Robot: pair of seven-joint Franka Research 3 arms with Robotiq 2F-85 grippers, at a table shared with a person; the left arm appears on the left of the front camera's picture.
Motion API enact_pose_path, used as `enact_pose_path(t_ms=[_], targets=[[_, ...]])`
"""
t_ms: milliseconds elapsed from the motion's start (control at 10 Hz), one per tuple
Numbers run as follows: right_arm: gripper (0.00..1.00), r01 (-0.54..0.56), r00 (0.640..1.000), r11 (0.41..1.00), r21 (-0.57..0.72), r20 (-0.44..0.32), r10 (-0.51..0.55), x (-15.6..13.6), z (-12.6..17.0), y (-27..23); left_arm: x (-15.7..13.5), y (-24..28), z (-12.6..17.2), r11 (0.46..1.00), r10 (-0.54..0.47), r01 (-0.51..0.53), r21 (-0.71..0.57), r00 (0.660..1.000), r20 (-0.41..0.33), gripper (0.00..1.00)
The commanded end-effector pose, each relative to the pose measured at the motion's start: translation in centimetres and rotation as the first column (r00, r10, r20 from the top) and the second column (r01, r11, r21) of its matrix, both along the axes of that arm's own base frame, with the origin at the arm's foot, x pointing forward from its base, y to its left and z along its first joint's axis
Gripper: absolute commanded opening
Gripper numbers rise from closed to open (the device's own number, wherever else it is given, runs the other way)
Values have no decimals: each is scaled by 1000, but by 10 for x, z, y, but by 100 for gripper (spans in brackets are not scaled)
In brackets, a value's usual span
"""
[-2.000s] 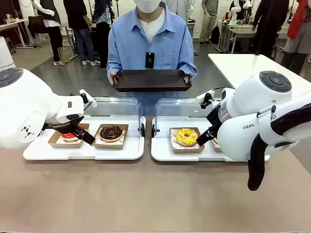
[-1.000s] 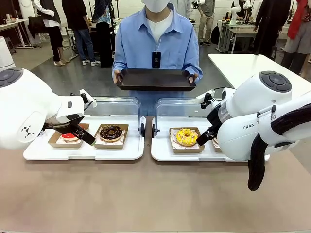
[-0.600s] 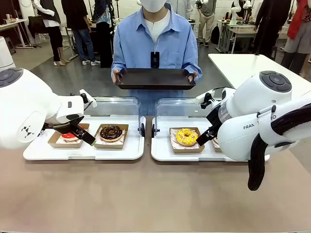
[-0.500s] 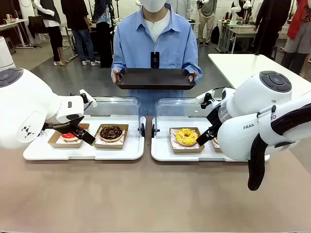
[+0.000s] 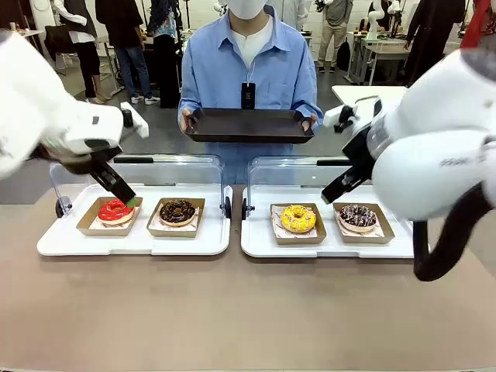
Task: Provide the desired donut to the person.
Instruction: Pick up and lift the Paper togo box containing the Donut pointed at by the person.
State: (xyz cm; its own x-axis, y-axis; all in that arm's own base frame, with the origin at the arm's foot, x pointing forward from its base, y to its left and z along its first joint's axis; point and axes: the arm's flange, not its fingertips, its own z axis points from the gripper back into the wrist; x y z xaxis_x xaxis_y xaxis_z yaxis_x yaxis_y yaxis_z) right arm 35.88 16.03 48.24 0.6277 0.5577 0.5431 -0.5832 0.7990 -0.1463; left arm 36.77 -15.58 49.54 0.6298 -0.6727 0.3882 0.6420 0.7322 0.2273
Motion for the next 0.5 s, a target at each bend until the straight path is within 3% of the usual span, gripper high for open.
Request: enact_pose_path(t_ms=[0,300,400], targets=[[100,26,998,1000,9,-59,-26,-18,46,-7,4,11,52,1000,-10,10,12,1000,-27,100],[100,67,997,997,-48,-46,-69,-44,85,-5,-10,25,90,999,24,-23,-46,999,22,100],[100,79,996,994,-72,-26,-81,-47,85,-4,-10,14,82,1000,20,-20,-7,1000,1,100]])
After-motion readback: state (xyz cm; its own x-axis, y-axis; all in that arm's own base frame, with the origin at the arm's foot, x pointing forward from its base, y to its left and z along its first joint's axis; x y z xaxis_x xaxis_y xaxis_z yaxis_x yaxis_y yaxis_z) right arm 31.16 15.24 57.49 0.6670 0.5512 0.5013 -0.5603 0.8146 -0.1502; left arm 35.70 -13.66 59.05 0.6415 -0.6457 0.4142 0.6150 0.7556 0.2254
